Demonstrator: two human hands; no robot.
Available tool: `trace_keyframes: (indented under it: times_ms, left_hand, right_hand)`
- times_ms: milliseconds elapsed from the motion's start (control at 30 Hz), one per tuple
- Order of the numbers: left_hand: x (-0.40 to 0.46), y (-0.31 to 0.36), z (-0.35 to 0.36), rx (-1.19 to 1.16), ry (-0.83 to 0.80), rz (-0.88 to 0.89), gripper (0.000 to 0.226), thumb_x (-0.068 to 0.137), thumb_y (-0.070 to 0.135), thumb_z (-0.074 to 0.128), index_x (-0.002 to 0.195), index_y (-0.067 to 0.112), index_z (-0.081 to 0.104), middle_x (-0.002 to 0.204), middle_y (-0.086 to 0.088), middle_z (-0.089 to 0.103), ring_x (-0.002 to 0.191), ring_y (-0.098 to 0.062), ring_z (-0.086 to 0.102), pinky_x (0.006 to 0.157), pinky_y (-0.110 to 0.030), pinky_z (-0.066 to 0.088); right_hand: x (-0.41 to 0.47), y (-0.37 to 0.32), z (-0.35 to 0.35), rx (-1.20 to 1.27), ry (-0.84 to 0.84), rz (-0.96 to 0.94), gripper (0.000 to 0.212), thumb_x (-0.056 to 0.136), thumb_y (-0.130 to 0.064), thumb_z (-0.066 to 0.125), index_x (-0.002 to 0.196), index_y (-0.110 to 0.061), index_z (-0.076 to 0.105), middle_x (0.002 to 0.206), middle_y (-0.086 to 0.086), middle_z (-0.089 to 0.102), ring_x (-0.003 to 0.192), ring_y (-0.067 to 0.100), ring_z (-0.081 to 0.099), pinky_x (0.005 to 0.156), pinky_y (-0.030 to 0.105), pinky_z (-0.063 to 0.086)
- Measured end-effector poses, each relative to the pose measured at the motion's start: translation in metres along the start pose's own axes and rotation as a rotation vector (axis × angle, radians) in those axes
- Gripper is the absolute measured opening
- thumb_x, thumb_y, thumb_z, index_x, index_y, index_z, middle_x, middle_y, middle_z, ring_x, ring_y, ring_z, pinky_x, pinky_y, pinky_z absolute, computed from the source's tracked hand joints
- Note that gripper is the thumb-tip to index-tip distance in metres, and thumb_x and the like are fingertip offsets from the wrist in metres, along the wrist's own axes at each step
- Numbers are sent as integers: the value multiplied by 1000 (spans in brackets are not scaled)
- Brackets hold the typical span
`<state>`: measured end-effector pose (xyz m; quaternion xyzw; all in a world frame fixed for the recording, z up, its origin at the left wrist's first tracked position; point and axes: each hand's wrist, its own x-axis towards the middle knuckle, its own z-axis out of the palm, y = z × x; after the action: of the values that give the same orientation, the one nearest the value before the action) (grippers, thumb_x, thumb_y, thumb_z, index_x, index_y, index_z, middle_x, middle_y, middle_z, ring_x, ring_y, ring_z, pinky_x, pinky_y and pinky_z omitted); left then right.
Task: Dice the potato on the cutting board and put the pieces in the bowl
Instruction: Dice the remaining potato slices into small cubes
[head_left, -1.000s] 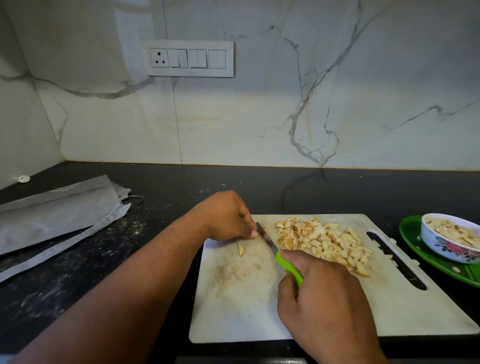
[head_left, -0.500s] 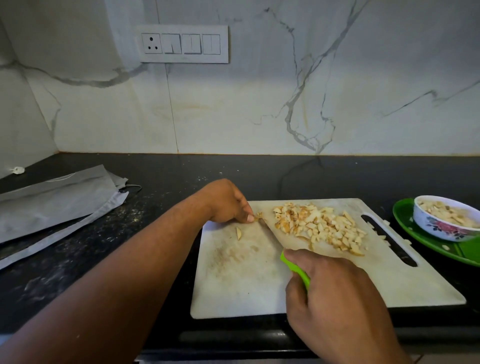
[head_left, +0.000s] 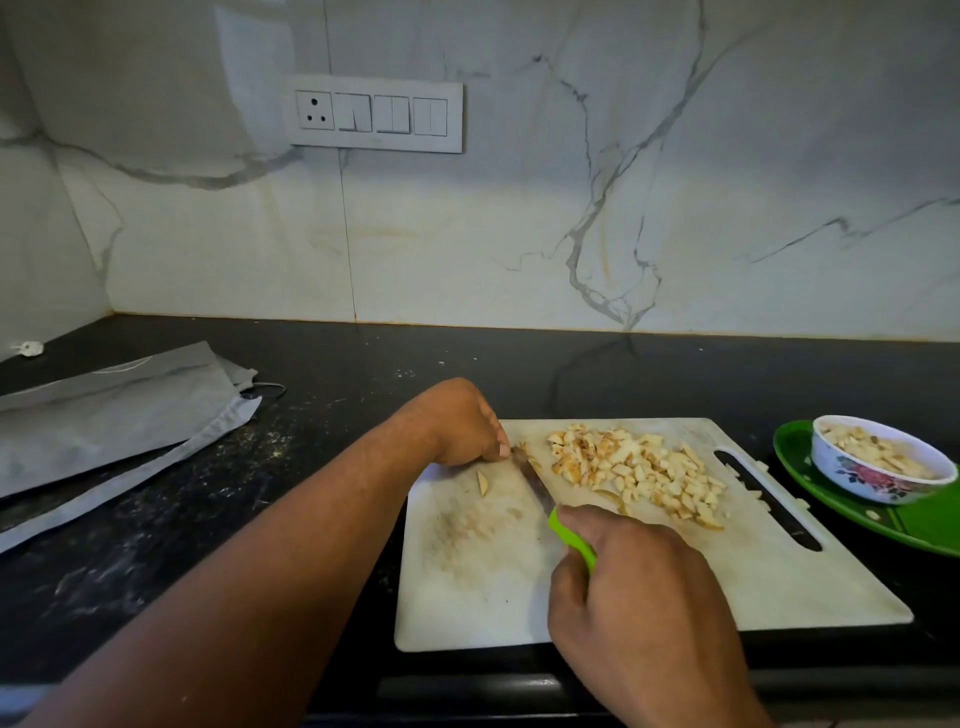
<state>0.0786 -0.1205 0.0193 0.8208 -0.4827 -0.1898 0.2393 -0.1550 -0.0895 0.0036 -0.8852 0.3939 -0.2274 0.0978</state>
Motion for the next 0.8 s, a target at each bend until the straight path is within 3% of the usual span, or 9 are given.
trace_keyframes:
  times_ms: [167,300,400,467,567,633,800]
  left_hand:
    - [-2,-5,-6,22,-53,74,5,92,25,78,91,23,82,79,14,74,82,-3,68,91,-28,55]
    - [-8,-19,-28,-114,-172,150,7,94,25,77,93,29,82,94,11,80,94,-3,73,99,-26,53]
    - [-15,-28,-39,-77,-388,227,38,79,15,89,112,32,79,108,11,77,104,-2,70,97,-19,50]
    - [-17,-29,-39,-13,-445,251,45,72,18,94,111,36,80,113,15,76,108,0,67,97,-14,48]
    - [-17,-23,-33,28,-373,244,22,73,27,94,91,35,84,102,16,77,99,0,70,99,-22,47]
    - [-15,-18,-29,19,-308,233,13,77,30,91,88,28,84,94,14,79,92,0,72,98,-25,50]
    - [-15,-11,-24,60,-222,227,17,78,36,90,89,23,83,89,14,79,87,1,73,95,-26,54]
  right_hand:
    - [-13,9,-7,10,10,65,40,85,-45,54,125,-54,56,100,-25,65,99,3,60,86,14,43]
    - [-15,10,-3,71,59,120,39,83,-37,60,121,-49,63,90,-25,67,88,3,62,83,20,50]
    - [-15,11,1,79,79,125,39,84,-38,60,122,-50,62,91,-25,67,84,4,59,80,21,50]
    - [-15,12,2,75,80,117,39,86,-40,59,123,-51,60,92,-26,66,80,3,54,79,18,47]
    - [-13,11,0,87,63,117,39,87,-41,57,125,-51,58,97,-27,65,84,2,54,82,17,47]
    - [-11,12,-1,82,54,111,40,87,-42,56,126,-50,56,102,-27,65,91,2,57,84,19,49]
    - [-3,8,-5,65,29,49,39,90,-41,54,128,-46,56,103,-24,66,90,2,59,82,19,51]
